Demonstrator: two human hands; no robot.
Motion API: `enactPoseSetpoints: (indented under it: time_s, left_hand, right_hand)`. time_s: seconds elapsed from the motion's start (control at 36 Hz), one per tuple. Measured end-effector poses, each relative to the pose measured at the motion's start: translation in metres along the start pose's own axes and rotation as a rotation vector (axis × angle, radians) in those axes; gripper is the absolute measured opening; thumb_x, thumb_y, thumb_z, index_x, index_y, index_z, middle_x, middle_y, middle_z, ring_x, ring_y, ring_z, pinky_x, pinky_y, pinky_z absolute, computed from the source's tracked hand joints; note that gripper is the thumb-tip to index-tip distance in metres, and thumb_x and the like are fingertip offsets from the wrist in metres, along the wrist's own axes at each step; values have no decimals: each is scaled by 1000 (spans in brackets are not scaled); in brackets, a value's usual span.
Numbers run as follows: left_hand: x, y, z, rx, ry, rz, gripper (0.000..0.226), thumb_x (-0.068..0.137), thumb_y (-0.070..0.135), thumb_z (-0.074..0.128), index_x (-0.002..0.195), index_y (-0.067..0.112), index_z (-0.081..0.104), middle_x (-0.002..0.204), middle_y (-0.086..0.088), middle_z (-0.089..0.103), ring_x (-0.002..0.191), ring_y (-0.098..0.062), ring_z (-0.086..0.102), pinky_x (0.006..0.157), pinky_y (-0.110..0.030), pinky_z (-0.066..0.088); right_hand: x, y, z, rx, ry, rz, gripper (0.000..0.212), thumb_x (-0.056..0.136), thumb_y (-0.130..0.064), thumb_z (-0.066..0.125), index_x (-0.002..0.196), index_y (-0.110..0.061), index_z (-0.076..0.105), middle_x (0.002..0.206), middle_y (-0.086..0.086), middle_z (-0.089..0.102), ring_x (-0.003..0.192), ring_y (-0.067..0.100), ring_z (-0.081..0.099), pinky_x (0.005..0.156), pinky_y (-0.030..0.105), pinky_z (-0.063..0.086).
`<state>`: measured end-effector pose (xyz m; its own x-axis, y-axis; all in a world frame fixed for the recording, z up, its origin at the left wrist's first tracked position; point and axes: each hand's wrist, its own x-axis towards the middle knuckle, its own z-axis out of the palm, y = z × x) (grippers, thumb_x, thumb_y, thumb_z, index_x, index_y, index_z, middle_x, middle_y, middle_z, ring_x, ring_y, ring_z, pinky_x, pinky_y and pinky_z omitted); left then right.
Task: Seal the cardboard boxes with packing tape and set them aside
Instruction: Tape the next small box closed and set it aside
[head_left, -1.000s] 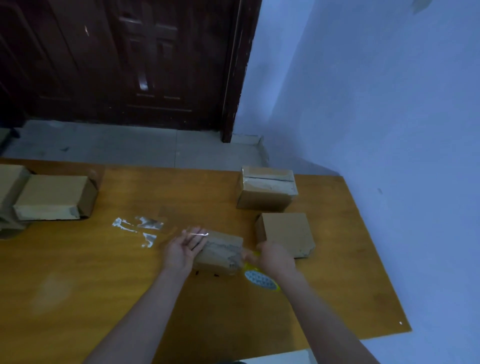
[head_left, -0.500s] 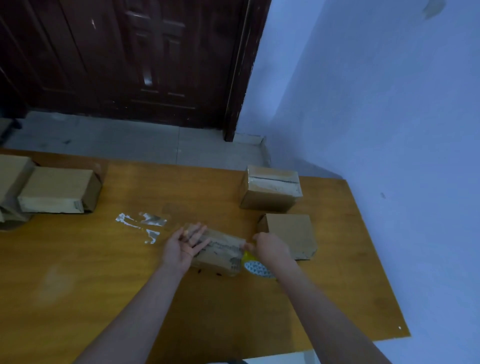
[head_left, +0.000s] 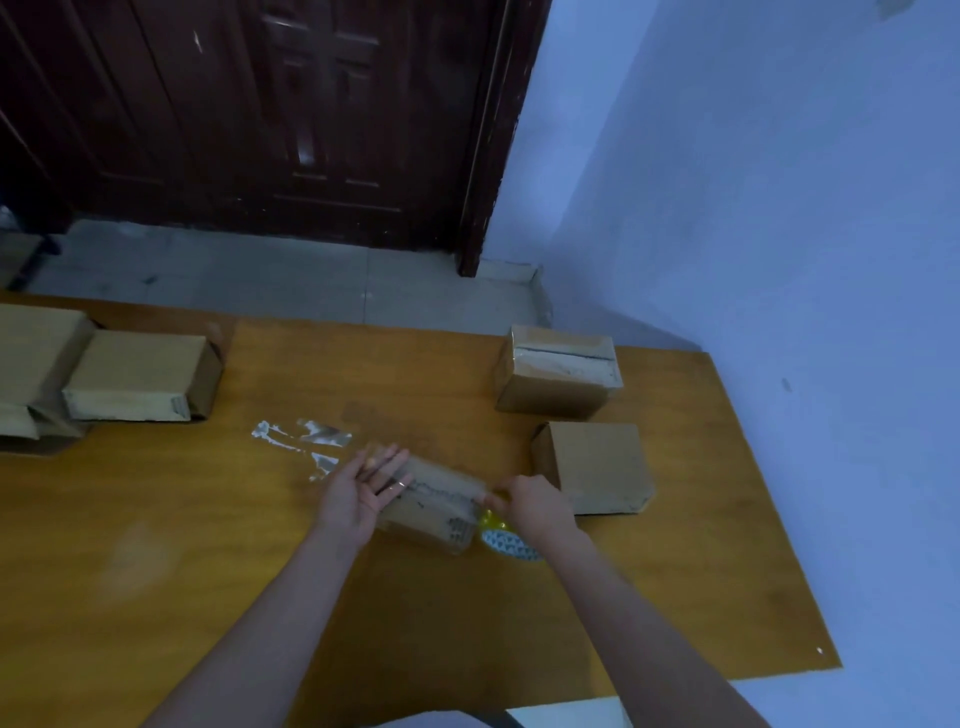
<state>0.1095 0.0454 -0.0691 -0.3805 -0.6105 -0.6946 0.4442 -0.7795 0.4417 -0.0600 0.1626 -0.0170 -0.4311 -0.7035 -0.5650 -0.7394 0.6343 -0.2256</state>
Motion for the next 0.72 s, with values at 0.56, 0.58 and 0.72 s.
enactPoseSetpoints:
  time_s: [0.56, 0.58, 0.72]
  left_hand:
    - [-7, 1, 1, -75, -5, 11, 29, 104, 12, 31, 132, 7, 35, 131, -26, 52, 90, -28, 68, 70, -47, 56]
    - [-7, 1, 1, -71, -8, 9, 26, 104, 12, 31, 129, 7, 37, 130, -25, 54, 85, -26, 71, 70, -46, 56]
    - [-3, 2, 1, 28, 16, 38, 37, 103, 13, 37, 137, 0, 35, 105, -19, 64, 74, -22, 73, 66, -43, 59]
  right_hand:
    - [15, -6, 20, -100, -5, 35, 43, 94, -52, 44, 111, -18, 64, 81, 1, 60, 71, 19, 59, 61, 31, 50]
    - [16, -6, 20, -105, 1, 39, 43, 94, -52, 44, 110, -18, 64, 79, 1, 59, 69, 19, 58, 59, 30, 48]
    - [19, -4, 23, -93, 5, 51, 46, 94, -55, 43, 104, -16, 66, 74, 1, 58, 64, 18, 57, 52, 27, 42]
